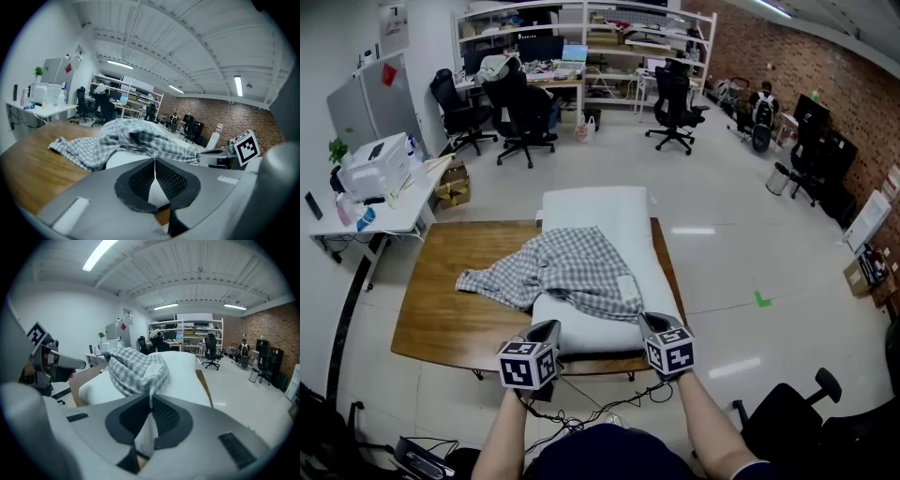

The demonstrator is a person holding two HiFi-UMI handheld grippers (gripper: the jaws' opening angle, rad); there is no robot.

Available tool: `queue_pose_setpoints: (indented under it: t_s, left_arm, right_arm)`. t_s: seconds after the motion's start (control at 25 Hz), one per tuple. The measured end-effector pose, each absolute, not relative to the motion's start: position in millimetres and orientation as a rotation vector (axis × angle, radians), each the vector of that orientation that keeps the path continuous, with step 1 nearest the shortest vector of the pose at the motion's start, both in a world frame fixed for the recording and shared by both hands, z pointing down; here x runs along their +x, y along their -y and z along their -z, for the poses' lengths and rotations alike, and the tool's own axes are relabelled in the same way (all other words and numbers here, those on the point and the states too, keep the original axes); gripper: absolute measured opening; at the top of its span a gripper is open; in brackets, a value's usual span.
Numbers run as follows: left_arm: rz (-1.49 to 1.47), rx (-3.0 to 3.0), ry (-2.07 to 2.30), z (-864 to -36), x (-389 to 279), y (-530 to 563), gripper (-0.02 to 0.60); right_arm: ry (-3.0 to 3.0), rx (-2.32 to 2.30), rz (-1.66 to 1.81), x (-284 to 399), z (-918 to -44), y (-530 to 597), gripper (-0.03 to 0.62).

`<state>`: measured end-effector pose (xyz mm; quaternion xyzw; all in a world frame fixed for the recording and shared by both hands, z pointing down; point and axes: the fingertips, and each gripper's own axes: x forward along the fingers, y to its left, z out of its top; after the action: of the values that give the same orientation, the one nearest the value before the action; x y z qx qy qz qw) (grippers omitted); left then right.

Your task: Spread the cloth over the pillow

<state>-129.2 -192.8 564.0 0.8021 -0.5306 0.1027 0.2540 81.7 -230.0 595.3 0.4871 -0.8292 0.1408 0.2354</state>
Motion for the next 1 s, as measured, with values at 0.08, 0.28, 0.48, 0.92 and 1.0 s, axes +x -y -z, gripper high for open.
queue_pose_setpoints:
  t_s: [0.08,0.28,0.48,0.92,1.0]
  left_arm:
    - [-0.283,2.175,1.443,-565.6,-131.1,193.1,0.017]
    - [-0.310,2.168,1.430,-572.3,-129.7,196.0,0.015]
    - [-0.338,2.201,1.390,-572.5,-112.5,200.7,0.017]
    - [-0.422,2.287,1.278,-581.4,-65.0,211.7,0.023]
    - [-0.454,2.311,1.251,-585.7,-51.7,214.6,0.074]
  right_arm:
    - [2.295,1.365,-0.371,88.1,-585.2,231.3,0.028]
    - [2.292,1.479,-0.350,122.7,-560.0,236.0,0.028]
    - [2.248,1.583,-0.358,161.7,-548.1,233.2,0.028]
    - [2.168,1.720,-0.397,220.3,-543.5,216.0,0.028]
    - [2.166,1.722,-0.399,221.4,-543.3,213.6,0.028]
